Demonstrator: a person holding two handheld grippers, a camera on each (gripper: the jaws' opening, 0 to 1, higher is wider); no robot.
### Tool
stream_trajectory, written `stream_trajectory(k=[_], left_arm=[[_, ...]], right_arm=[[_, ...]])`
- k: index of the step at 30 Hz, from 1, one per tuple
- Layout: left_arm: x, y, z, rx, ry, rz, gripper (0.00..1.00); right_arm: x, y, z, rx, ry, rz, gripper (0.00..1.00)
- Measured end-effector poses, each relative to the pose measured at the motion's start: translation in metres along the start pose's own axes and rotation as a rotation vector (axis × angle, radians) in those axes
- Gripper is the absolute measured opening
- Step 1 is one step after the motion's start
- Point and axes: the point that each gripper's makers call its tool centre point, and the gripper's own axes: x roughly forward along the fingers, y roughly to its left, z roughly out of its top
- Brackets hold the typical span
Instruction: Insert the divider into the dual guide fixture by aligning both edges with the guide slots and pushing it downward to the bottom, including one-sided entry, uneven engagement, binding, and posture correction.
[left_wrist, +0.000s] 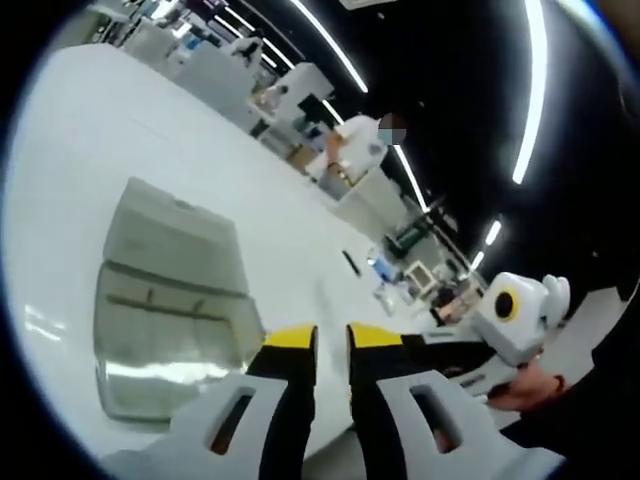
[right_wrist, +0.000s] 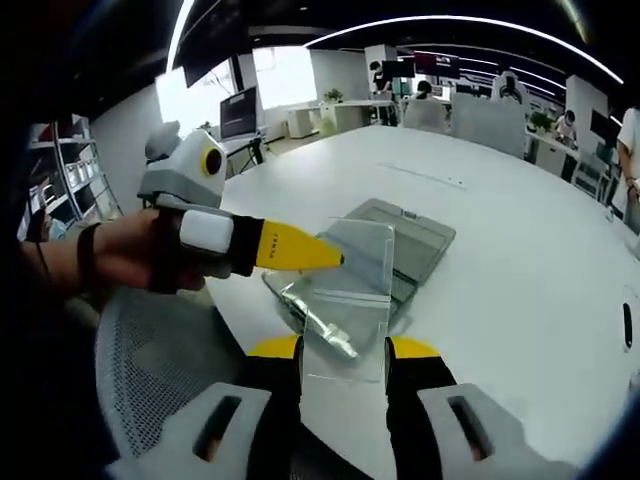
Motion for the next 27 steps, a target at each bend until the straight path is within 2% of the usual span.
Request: stream_trajectory(k=[6,8,17,21,23,27], left_arm=[[0.0,0.002,-0.001,-0.023,0.001,0.002,0.04],[-0.001,0.002,-0.002,-0.037,0.008,-0.009,0.0],[-0.002,-0.001,-0.002,-0.082,0.007,-0.043,0.0],[-0.002,-0.008,0.001,-0.054,0.009,-0.057,0.0],[-0.003,-0.012,0.005,-0.034,0.006,-0.085,0.0],[-0.004,-0.017,0.01,0.037,-0.003,-0.101,0.0]], right_arm=[[0.0,0.001,0.001,-0.013,-0.003,0.002,0.28],[0.0,0.002,0.001,-0.015,-0.001,0.005,0.28],[0.001,0.003,0.0,-0.022,0.003,0.016,0.29],[0.002,0.003,0.002,-0.022,-0.005,0.022,0.29],[0.0,0.001,0.005,-0.021,-0.014,0.022,0.3],[-0.003,-0.002,0.009,-0.007,-0.034,0.022,0.29]])
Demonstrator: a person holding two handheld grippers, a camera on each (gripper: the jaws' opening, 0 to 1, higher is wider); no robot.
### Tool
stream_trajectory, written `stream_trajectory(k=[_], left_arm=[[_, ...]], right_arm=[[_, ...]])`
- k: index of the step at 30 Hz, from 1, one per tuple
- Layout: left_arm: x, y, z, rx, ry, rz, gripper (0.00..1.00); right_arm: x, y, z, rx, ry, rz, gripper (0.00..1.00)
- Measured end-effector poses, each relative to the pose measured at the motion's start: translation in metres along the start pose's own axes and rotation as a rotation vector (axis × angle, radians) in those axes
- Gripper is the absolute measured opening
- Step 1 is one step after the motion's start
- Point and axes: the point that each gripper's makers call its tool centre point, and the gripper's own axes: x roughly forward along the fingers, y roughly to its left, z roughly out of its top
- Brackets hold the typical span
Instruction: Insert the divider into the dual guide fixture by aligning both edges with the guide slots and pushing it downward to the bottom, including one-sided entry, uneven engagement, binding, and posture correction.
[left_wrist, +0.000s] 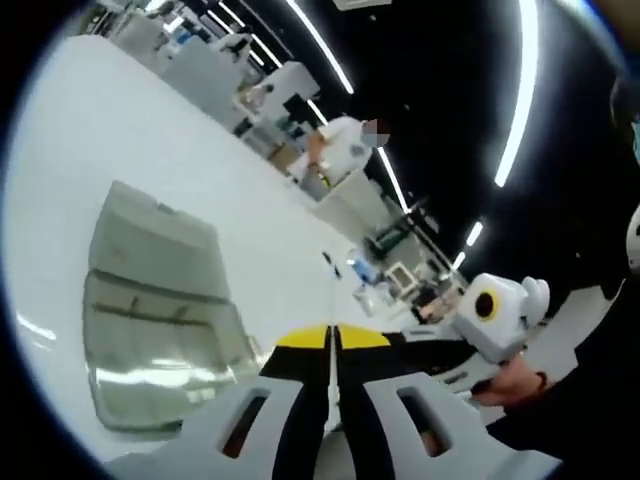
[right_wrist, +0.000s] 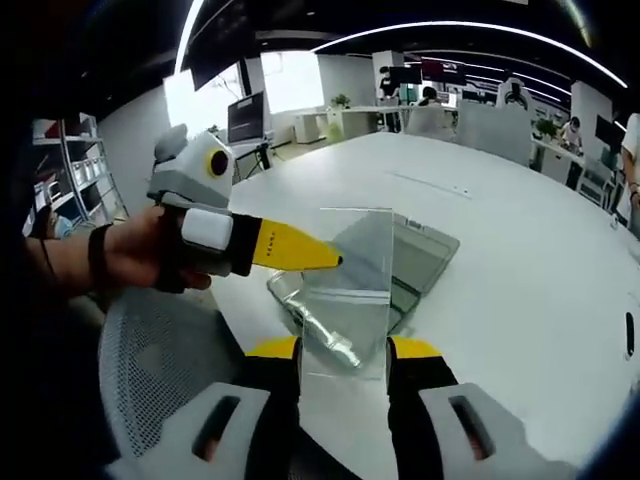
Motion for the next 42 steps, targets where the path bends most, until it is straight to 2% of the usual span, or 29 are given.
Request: stream_trajectory(k=[2,8,16,23,29,34,37,42], left_arm=[[-0.001,0.001,0.002,0.046,0.009,0.006,0.0],[-0.004,-0.002,0.005,0.073,0.026,-0.021,0.0],[-0.01,-0.013,0.007,0.141,0.043,-0.054,0.0],[-0.014,-0.014,0.007,0.192,0.038,-0.06,0.0],[-0.018,-0.021,0.003,0.268,0.083,-0.096,0.0],[-0.02,-0.027,0.003,0.299,0.084,-0.144,0.0],[-0.021,-0.028,0.003,0.294,0.086,-0.153,0.0],[-0.022,-0.036,0.003,0.301,0.094,-0.204,0.0]], right_arm=[[-0.002,-0.002,0.001,0.001,-0.004,-0.003,0.28],[-0.005,-0.005,0.004,-0.002,-0.016,0.004,0.29],[-0.008,-0.004,0.012,-0.037,-0.04,0.049,0.29],[-0.007,0.005,0.016,-0.048,-0.064,0.097,0.27],[-0.008,0.015,0.018,-0.042,-0.093,0.142,0.28],[-0.01,0.02,0.025,-0.053,-0.118,0.175,0.27],[-0.012,0.023,0.03,-0.052,-0.138,0.2,0.27],[-0.016,0.031,0.036,-0.049,-0.169,0.263,0.26]])
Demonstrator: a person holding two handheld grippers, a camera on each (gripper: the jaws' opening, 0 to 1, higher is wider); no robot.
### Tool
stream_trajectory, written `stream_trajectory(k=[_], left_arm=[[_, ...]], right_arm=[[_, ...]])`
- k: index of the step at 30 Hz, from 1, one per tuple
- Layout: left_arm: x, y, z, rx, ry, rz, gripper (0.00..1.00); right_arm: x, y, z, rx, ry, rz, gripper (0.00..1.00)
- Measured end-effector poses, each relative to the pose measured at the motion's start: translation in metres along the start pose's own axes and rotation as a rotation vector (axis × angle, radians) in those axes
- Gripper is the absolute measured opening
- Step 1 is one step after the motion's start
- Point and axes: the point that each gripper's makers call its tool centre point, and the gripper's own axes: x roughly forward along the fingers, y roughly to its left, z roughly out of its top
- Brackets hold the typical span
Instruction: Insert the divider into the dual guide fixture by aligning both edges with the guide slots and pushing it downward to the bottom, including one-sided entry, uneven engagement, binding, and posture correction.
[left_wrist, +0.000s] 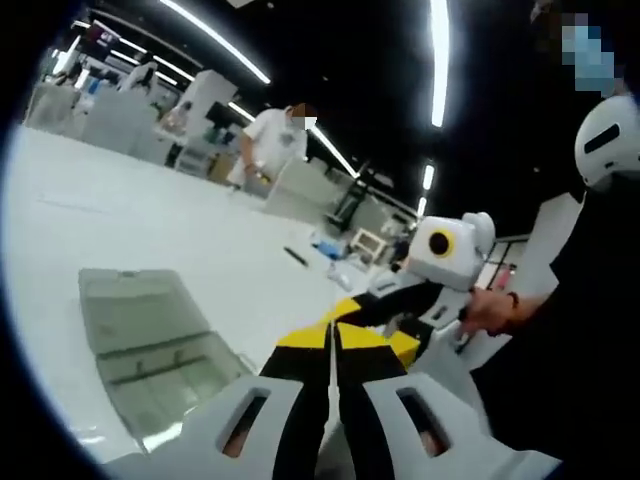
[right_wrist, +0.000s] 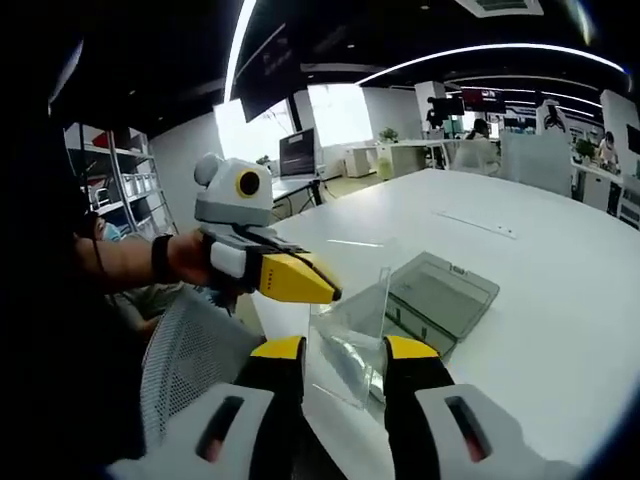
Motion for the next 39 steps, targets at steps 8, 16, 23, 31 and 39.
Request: stream_trajectory(k=[8,16,23,31,39], left_arm=[[-0.003,-0.01,0.005,0.013,-0.002,-0.061,0.0],[-0.006,-0.017,0.012,-0.021,-0.035,-0.109,0.0],[-0.011,-0.029,0.019,-0.068,-0.074,-0.191,0.0],[-0.013,-0.052,0.024,-0.042,-0.043,-0.317,0.0],[-0.015,-0.051,0.03,-0.043,-0.073,-0.321,0.0]], right_arm=[[-0.004,0.008,0.006,0.03,-0.051,0.083,0.22],[-0.011,0.012,0.02,0.153,-0.15,0.157,0.15],[-0.019,0.022,0.03,0.19,-0.204,0.253,0.11],[-0.024,0.045,0.035,0.172,-0.2,0.409,0.08],[-0.025,0.044,0.04,0.184,-0.222,0.42,0.07]])
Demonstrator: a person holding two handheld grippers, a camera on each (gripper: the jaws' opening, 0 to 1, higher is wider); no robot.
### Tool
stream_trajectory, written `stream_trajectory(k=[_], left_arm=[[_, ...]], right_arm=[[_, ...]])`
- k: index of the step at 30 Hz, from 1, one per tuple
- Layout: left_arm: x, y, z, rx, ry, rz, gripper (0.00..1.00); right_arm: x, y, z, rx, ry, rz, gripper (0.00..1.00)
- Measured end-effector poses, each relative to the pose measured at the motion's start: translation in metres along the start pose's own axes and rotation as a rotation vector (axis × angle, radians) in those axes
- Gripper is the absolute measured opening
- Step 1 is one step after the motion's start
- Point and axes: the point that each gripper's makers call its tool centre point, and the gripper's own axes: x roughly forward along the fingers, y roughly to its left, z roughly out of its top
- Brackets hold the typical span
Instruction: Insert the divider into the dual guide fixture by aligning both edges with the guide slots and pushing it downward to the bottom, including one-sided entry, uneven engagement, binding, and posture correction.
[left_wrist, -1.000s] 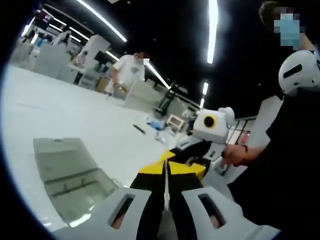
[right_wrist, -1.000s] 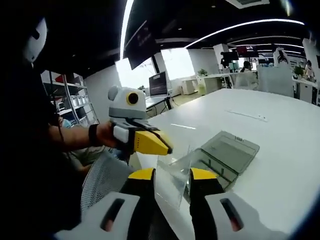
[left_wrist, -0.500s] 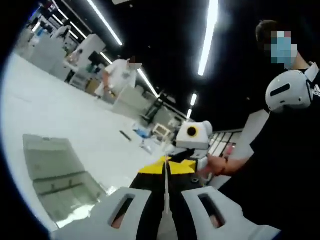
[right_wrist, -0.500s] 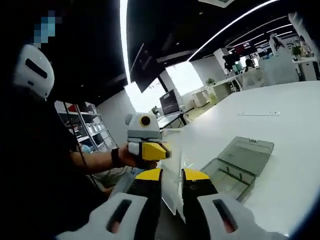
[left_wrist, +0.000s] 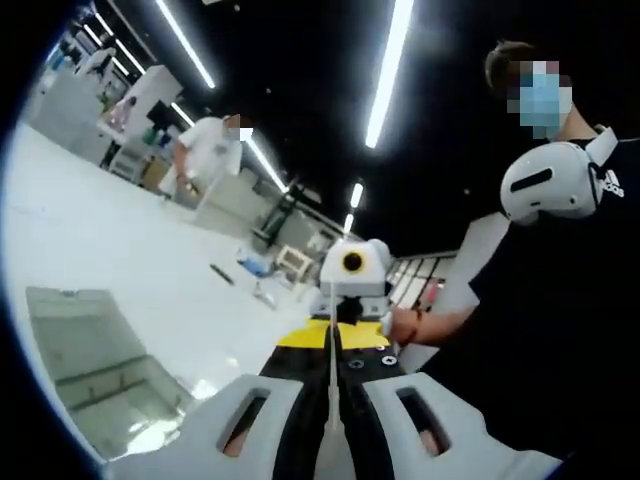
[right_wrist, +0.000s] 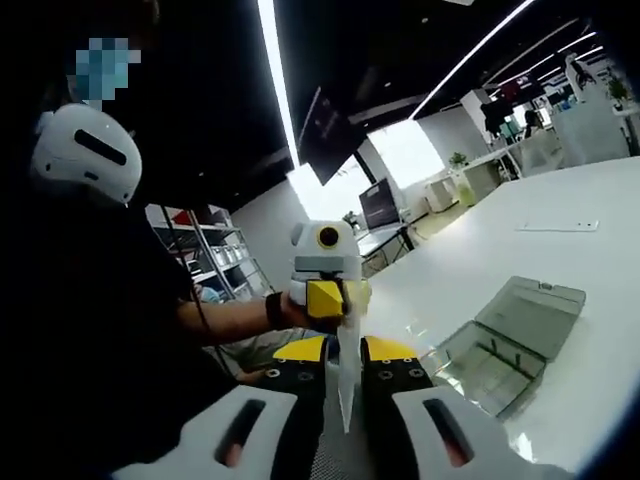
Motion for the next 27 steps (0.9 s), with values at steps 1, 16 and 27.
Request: stream_trajectory(k=[1,16,27], left_arm=[[0.0,-0.001,0.001,0.006,-0.004,-0.002,0.0],[-0.004,-0.001,0.005,-0.009,-0.05,-0.007,0.0],[-0.006,-0.005,0.006,-0.045,-0.085,-0.033,0.0]], right_arm=[[0.0,-0.001,0.0,0.001,-0.003,-0.004,0.06],[-0.002,0.001,0.006,0.061,-0.075,0.013,0.03],[-0.001,0.008,0.008,0.079,-0.081,0.042,0.01]])
